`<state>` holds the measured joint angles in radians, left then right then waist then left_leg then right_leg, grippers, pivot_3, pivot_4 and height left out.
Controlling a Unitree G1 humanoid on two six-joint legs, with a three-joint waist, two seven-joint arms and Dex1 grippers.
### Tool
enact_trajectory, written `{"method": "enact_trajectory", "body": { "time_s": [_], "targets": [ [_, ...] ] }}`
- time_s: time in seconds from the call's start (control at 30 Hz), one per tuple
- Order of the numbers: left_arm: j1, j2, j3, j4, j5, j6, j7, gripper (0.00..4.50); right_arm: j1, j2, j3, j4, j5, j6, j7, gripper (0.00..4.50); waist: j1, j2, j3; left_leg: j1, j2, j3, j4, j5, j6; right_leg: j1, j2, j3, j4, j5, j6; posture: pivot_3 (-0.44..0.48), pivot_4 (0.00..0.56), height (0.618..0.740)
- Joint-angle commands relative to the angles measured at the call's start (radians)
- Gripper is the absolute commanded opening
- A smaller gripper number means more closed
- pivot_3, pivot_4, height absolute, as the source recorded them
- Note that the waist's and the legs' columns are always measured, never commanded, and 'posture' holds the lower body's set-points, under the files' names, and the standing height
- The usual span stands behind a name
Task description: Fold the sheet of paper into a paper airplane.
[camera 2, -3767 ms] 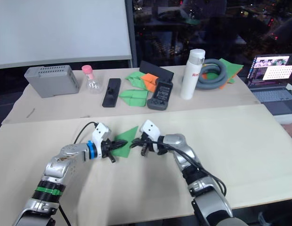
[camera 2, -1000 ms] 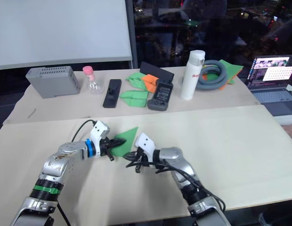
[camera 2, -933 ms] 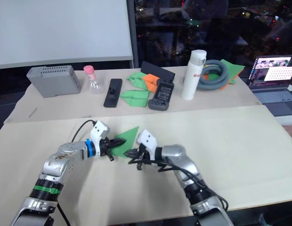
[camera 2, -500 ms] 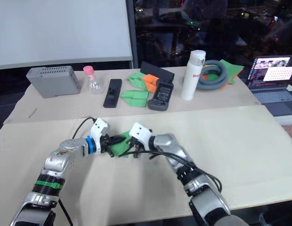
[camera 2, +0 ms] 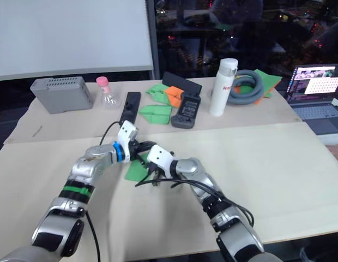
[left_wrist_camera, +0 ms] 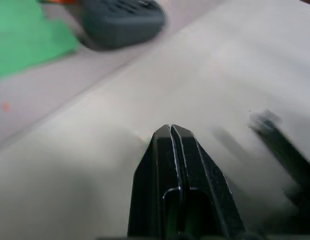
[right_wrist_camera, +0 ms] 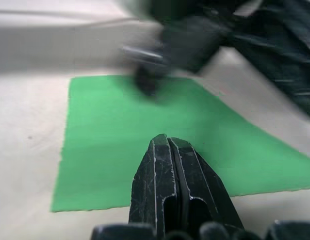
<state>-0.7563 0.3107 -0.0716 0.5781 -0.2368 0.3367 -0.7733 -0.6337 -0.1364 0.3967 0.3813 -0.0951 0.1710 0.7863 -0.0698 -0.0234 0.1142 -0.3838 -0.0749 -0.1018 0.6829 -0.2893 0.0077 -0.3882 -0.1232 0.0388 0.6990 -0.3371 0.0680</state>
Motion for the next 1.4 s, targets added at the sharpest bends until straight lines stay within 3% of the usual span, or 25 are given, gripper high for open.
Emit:
{"method": "enact_trajectory", "body": {
  "time_s": [0.03, 0.4, 0.57, 0.9, 1.1, 1.3, 1.4],
  "targets": [
    [-0.041, -0.033, 0.006, 0.109, 0.021, -0.096, -0.018, 0.00, 0.051, -0.005, 0.029, -0.003, -0.014, 0.070, 0.007, 0.04, 0.000, 0.000, 0.000, 0.000, 0.000, 0.000, 0.000, 0.000, 0.000, 0.000, 0.000, 0.000, 0.000, 0.000, 0.000, 0.000, 0.150, 0.740],
    [-0.049, -0.042, 0.010, 0.254, 0.104, -0.159, 0.013, 0.00, 0.055, -0.019, 0.008, -0.029, -0.013, 0.102, -0.003, 0.04, 0.002, 0.000, 0.000, 0.000, 0.000, 0.000, 0.001, 0.000, 0.000, 0.000, 0.000, 0.001, 0.001, 0.000, 0.000, 0.000, 0.150, 0.740],
    [0.059, 0.011, 0.006, 0.106, 0.090, -0.093, -0.051, 0.00, 0.045, -0.019, 0.012, -0.009, -0.013, 0.093, 0.009, 0.04, 0.000, 0.000, 0.000, 0.000, 0.000, 0.000, 0.000, 0.000, 0.000, 0.000, 0.000, 0.001, 0.001, 0.000, 0.000, 0.000, 0.150, 0.740],
    [0.281, 0.103, 0.043, -0.226, 0.056, 0.060, -0.034, 0.00, -0.017, -0.015, 0.019, 0.091, -0.021, 0.041, 0.036, 0.04, 0.000, 0.001, -0.008, 0.008, 0.000, 0.000, -0.004, 0.000, 0.000, 0.002, 0.000, 0.002, 0.000, 0.000, 0.000, 0.000, 0.150, 0.740],
    [0.361, 0.151, 0.070, -0.335, 0.037, 0.138, -0.012, 0.00, -0.027, -0.001, 0.022, 0.102, -0.019, 0.035, 0.042, 0.04, 0.001, 0.001, -0.009, 0.010, 0.000, 0.000, -0.005, 0.000, 0.000, 0.002, 0.000, 0.002, 0.000, 0.000, 0.000, 0.000, 0.150, 0.740],
    [0.242, 0.106, 0.131, -0.311, -0.050, 0.123, -0.025, 0.00, -0.009, 0.001, 0.027, 0.085, -0.017, 0.042, 0.048, 0.04, 0.007, 0.001, -0.009, 0.010, 0.001, 0.000, -0.004, 0.000, -0.001, 0.002, 0.001, 0.002, 0.000, 0.000, 0.000, 0.000, 0.150, 0.740],
    [0.144, 0.082, 0.101, -0.229, -0.048, 0.076, -0.077, 0.00, 0.021, -0.024, 0.029, 0.064, -0.019, 0.045, 0.062, 0.04, 0.010, 0.001, -0.009, 0.009, 0.001, 0.000, -0.004, 0.001, -0.001, 0.002, 0.001, 0.002, 0.000, 0.000, 0.000, 0.000, 0.150, 0.740]
  ]
}}
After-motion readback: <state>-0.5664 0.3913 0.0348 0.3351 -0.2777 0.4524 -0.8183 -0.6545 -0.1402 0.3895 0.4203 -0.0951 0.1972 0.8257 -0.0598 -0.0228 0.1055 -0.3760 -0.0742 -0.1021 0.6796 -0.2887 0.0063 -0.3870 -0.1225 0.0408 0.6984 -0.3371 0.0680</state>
